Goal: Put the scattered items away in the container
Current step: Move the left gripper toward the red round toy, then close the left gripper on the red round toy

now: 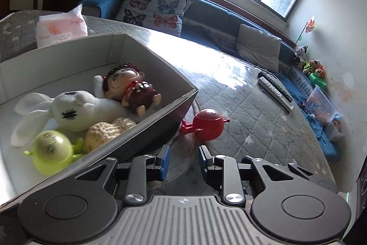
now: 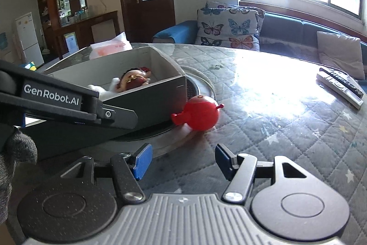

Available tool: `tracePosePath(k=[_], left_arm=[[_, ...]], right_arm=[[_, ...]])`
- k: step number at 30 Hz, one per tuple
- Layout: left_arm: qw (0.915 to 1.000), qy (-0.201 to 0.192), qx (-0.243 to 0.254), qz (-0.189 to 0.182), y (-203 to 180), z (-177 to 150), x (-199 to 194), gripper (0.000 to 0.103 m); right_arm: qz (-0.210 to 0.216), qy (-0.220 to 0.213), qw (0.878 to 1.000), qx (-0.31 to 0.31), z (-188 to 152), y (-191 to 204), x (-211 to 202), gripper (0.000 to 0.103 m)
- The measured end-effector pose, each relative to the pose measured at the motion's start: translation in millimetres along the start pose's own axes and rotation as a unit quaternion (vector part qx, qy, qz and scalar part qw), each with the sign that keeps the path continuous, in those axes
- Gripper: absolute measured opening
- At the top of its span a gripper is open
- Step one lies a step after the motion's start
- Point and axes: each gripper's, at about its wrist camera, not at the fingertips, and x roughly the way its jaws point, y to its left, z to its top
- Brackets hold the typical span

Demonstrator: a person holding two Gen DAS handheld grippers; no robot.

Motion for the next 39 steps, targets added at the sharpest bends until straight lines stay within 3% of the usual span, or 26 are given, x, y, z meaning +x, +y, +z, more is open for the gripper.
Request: tracePosePath(k=[16,29,39], left_arm=[[0.9988,0.015,-0.031,-0.035,-15,28,48,0.031],[0.9996,0.000,-0.019,-0.020,-28,38,67,0.031],[0.9996,0.011,-0.010,-0.022,-36,36,75,0.031]], right_arm=[[0.014,-0.004,0.999,0.049,23,-29,37,0.063],[0.051,-0.001,0.993,0.104,31,-50,63,0.063],[0.068,0.002,0.992,0.107,27,-57,75,0.061]])
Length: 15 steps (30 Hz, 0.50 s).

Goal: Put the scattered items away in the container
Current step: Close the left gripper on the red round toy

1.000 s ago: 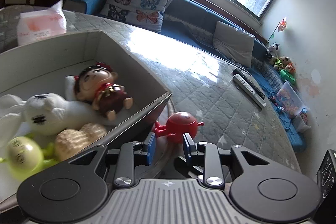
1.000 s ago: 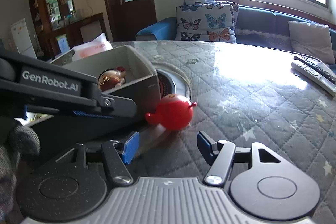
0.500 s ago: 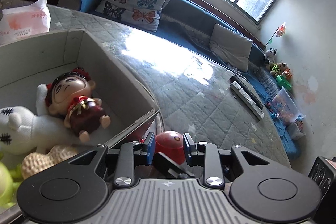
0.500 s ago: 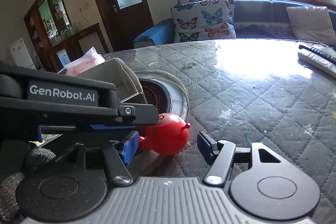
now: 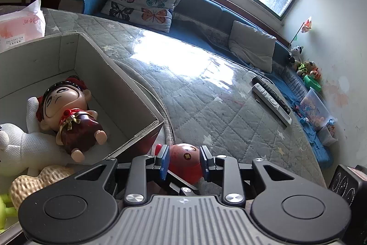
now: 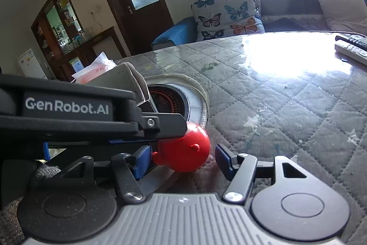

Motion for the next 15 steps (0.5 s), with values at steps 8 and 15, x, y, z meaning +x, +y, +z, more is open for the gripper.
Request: tracePosePath(k=[8,15], left_arm=[[0.9999,0.006,0.006,-0.006,-2,-2,-1,0.032],[0.9997,0.012,0.008,-0.019,-4,-17,-16,0.033]], right_arm=[[0.000,-0.003,1.000,-0.008,-3,1,-4,0.055],[-0.010,-0.006,1.000,-0.026,-18,12,-27,0.054]])
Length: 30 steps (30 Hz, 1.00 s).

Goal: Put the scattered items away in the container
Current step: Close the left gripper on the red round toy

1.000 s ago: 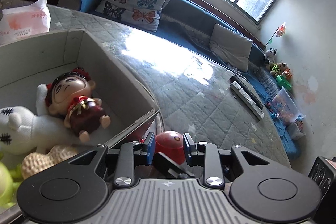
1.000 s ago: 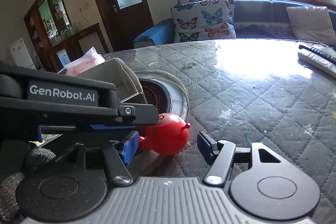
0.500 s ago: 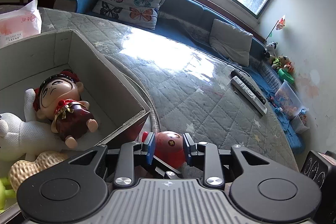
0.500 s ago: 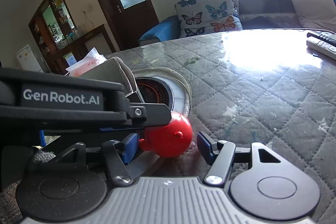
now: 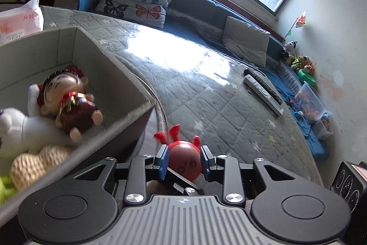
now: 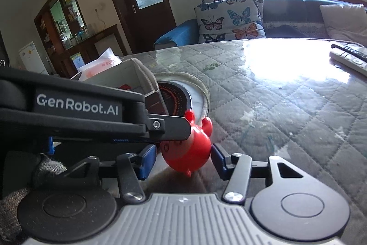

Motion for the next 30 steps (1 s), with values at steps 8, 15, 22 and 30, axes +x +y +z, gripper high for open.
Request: tracePosePath(k=[8,15,22,30], left_arm=[[0.9996,0.010,0.013,-0.022,-5,-36,-29,0.033],[0.9973,0.032,0.017,-0.064,-8,-60,-55,0.033],[0.9972,0.031,0.003,-0.069,3,-67,-64,0.033],[0.9976,0.014,-0.029,-0.061,25,-59,-69,0.033]], right_arm=[[-0.009,-0.004,1.000,-0.016,-32,12,-40,0.054],[-0.001,0.002,1.000,-0.019,-54,22,-71,0.053],[-0.005,0.008,1.000,-0.022,-61,27,-81,0.054],[-0.010,-0.005,1.000,0.003,-50,15,-84,0.054]])
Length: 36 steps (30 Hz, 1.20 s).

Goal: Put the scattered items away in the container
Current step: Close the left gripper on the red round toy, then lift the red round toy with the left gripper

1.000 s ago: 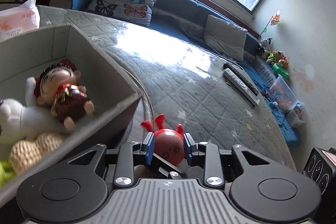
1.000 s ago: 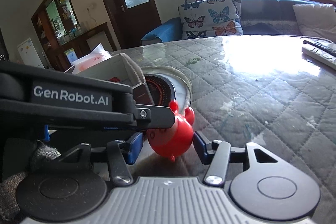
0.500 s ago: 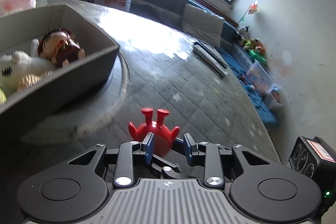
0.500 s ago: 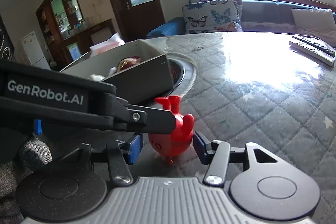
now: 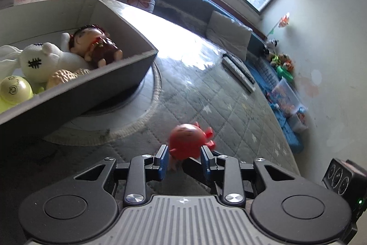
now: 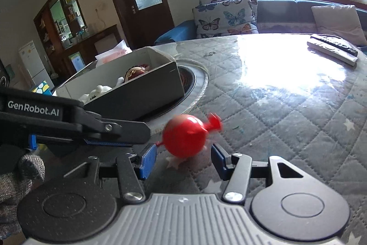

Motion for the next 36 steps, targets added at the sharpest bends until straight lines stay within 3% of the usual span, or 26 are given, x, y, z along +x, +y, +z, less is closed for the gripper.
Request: tracePosePath(k=[17,26,33,34,36], left_arm=[[0.9990,-0.006,-0.041,-0.020,7,33,38,0.034],[0.9947,0.027,-0.086,-0.050,14,20,50,0.034],[0.9947,0.039,-0.077,-0.056,4,11,50,0.035],[0.9948,0.038,-0.078,-0.054,4,12,50,0.035],[0.9948,0.036,-0.080,-0.051,5,15,49,0.035]], right_arm=[[-0.001,0.006,1.000,0.017,6,-10,12,0.054],[-0.010,0.004,1.000,0.026,3,-18,10,0.054],[-0.017,-0.006,0.999,0.036,2,-26,1,0.055],[-0.016,-0.005,0.999,0.037,2,-27,1,0.057],[-0.020,-0.008,0.999,0.034,2,-29,-1,0.070]])
